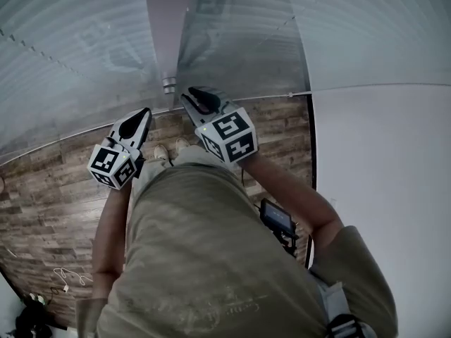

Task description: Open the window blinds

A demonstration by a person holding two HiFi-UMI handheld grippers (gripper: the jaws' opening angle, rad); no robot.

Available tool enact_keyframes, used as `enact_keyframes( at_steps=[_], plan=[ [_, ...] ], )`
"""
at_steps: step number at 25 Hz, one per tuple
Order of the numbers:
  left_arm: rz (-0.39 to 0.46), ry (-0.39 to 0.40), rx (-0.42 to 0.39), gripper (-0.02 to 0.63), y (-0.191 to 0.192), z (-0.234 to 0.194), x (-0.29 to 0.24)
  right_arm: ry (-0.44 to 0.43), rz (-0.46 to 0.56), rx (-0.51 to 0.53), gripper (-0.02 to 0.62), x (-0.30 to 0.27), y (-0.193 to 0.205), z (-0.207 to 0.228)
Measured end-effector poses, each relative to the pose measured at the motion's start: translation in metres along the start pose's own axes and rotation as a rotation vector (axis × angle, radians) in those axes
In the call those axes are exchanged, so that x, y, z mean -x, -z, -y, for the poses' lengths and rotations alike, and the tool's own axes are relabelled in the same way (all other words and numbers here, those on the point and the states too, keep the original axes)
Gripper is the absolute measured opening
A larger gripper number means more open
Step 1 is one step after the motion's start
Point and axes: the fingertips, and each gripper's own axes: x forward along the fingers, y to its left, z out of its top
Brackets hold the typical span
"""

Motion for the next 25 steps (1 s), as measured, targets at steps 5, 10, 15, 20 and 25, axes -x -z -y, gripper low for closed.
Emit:
enact_keyframes(
  at_steps=[5,10,15,20,25],
  plan=[
    [0.007,-0.045,0.011,0.012,0.003,-0.012,-0.002,0.014,0.024,-0.007,0.069,-0.009,0.005,0.005],
    [0.024,-0.097,0.021,0.012,0.006,-0.027,0.001,0.028,0.016,0.003,0.080,-0.028,0.015,0.007],
    [0.023,-0.088,0.048,0.012,-0.003,-0.041,0.037,0.043,-0.037,-0.016,0.118,-0.054,0.011,-0.029],
    [-0.018,-0.005,-0.010,0.012,0.007,-0.008,0.057,0.073,0.036,-0.190,0.120,-0.037,0.026,-0.049],
    [-0.041,0.053,-0.043,0.012,-0.002,-0.011,0.047,0.118,0.063,-0.410,0.133,-0.044,0.040,-0.030]
  ],
)
